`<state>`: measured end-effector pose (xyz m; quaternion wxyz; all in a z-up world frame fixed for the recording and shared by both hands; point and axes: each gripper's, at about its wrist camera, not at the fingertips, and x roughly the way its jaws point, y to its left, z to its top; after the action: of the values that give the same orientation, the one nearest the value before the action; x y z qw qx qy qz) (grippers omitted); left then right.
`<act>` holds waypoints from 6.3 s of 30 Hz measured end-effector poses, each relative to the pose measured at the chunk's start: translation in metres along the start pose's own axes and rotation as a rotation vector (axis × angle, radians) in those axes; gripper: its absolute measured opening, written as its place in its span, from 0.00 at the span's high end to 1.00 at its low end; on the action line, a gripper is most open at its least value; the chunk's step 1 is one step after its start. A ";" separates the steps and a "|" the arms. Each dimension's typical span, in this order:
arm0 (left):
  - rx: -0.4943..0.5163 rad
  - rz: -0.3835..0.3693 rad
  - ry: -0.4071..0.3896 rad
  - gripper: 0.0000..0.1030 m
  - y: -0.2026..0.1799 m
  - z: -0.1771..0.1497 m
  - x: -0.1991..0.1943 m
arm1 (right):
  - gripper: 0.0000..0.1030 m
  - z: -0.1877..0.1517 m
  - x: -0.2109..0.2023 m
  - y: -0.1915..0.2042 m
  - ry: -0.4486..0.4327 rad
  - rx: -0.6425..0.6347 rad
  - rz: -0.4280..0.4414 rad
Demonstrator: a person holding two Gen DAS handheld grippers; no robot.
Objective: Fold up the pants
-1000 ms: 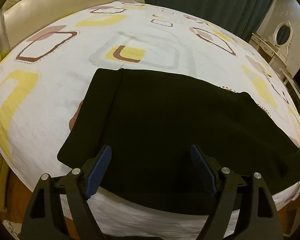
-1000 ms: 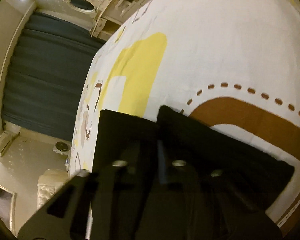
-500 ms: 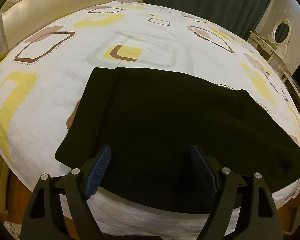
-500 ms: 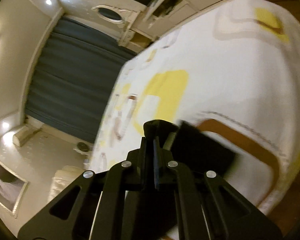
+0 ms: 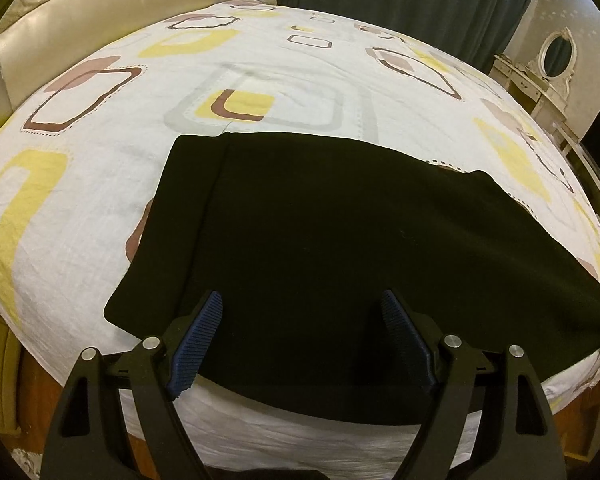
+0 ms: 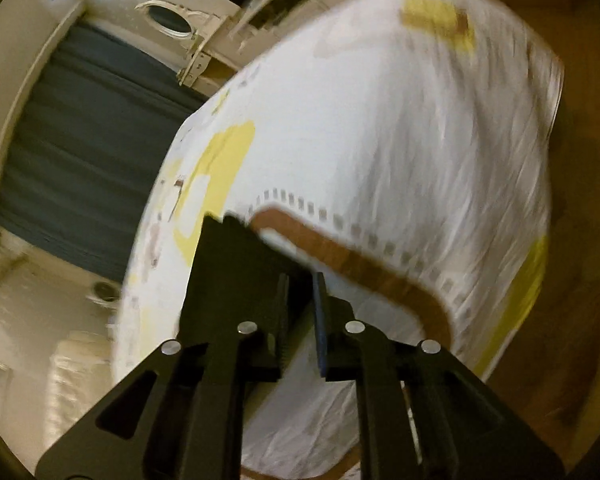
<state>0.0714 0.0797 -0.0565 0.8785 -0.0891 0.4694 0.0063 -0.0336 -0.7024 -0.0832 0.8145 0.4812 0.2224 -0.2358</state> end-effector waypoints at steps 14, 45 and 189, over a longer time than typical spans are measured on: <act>0.021 0.017 -0.006 0.21 -0.003 -0.004 0.001 | 0.45 0.021 0.129 0.118 0.229 -0.564 -0.117; 0.067 0.038 -0.058 0.17 -0.008 -0.007 -0.005 | 0.46 0.064 0.081 0.006 0.181 -0.066 0.112; 0.012 -0.081 -0.028 0.17 -0.010 -0.003 -0.051 | 0.68 -0.182 0.045 0.139 0.600 -0.315 0.341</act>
<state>0.0414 0.0732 -0.0151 0.8851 -0.1025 0.4530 -0.0307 0.0606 -0.4892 -0.0954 0.8047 0.4279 0.4012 0.0914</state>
